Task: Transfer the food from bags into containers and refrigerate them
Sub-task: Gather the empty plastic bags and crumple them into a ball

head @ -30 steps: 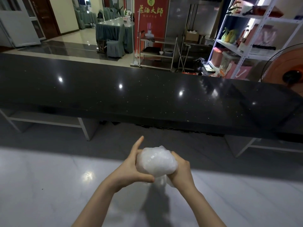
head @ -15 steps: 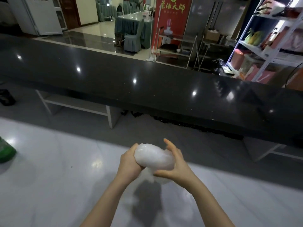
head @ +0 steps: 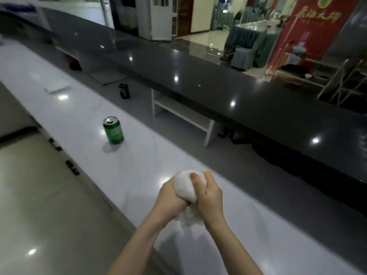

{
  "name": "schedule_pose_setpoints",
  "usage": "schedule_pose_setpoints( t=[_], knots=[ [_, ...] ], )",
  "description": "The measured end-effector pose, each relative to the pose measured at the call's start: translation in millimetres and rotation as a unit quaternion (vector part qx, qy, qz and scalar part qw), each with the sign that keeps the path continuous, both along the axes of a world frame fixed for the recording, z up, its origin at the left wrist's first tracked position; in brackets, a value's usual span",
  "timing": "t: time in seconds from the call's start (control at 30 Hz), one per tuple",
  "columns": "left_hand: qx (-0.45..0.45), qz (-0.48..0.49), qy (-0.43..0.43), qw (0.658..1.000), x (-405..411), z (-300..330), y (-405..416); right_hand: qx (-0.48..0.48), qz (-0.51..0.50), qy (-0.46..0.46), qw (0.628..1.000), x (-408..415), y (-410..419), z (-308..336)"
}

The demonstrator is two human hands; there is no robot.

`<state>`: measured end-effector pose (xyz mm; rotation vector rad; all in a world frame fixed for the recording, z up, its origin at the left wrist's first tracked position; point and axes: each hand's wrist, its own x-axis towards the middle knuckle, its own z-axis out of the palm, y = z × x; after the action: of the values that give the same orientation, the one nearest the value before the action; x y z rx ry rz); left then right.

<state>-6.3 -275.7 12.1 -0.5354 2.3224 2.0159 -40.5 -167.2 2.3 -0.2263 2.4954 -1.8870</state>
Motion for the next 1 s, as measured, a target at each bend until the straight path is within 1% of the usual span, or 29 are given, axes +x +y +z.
schedule_pose_setpoints(
  t=[0.07,0.13,0.17,0.23,0.3,0.37,0.43,0.5,0.57,0.63,0.73,0.77,0.83,0.9,0.93,1.0],
  knots=[
    [0.004,0.009,0.010,1.000,26.6,-4.0,-24.5,0.036,0.055,0.024,0.998,3.8,-21.3,-2.5],
    [0.054,0.041,0.017,0.998,61.0,-14.6,-55.4,0.044,0.105,0.025,0.993,10.9,-46.6,-7.0],
    [0.093,0.059,0.015,0.994,77.7,-17.7,-67.5,0.036,0.121,0.016,0.992,14.4,-57.5,-10.2],
    [0.168,0.125,0.023,0.978,117.7,-22.8,-88.7,0.027,0.170,-0.005,0.985,30.5,-88.1,-16.5],
    [0.192,0.217,0.037,0.956,154.3,-22.9,-104.2,0.024,0.237,-0.023,0.971,55.4,-121.3,-20.9],
    [0.173,0.317,0.045,0.932,192.4,-26.7,-120.1,0.021,0.322,-0.046,0.945,86.8,-153.0,-25.1],
    [0.136,0.400,0.049,0.905,231.7,-35.7,-139.6,0.015,0.410,-0.075,0.909,117.4,-180.6,-31.1],
    [0.107,0.463,0.056,0.878,265.0,-42.0,-157.7,0.005,0.478,-0.101,0.873,142.8,-202.0,-31.3],
    [0.087,0.525,0.068,0.844,293.5,-47.6,-176.8,0.003,0.525,-0.136,0.840,168.1,-225.4,-26.5],
    [0.075,0.572,0.075,0.813,313.8,-51.2,-196.0,0.009,0.552,-0.152,0.820,189.8,-249.7,-25.4],
    [0.057,0.618,0.081,0.780,347.0,-57.3,-228.0,0.015,0.571,-0.141,0.808,217.2,-299.0,-32.7],
    [0.058,0.632,0.080,0.769,360.1,-59.4,-240.1,0.022,0.586,-0.135,0.799,227.0,-318.4,-34.3],
    [0.060,0.666,0.078,0.740,390.9,-63.4,-265.2,0.037,0.629,-0.117,0.767,252.1,-358.1,-34.5],
    [0.074,0.710,0.075,0.697,421.4,-66.5,-287.9,0.046,0.660,-0.095,0.744,283.4,-396.4,-36.7],
    [0.081,0.728,0.071,0.677,435.7,-69.1,-297.8,0.050,0.662,-0.089,0.742,299.5,-413.4,-39.7],
    [0.102,0.748,0.064,0.652,460.8,-71.4,-314.9,0.066,0.655,-0.094,0.747,330.0,-442.0,-46.8]
  ],
)
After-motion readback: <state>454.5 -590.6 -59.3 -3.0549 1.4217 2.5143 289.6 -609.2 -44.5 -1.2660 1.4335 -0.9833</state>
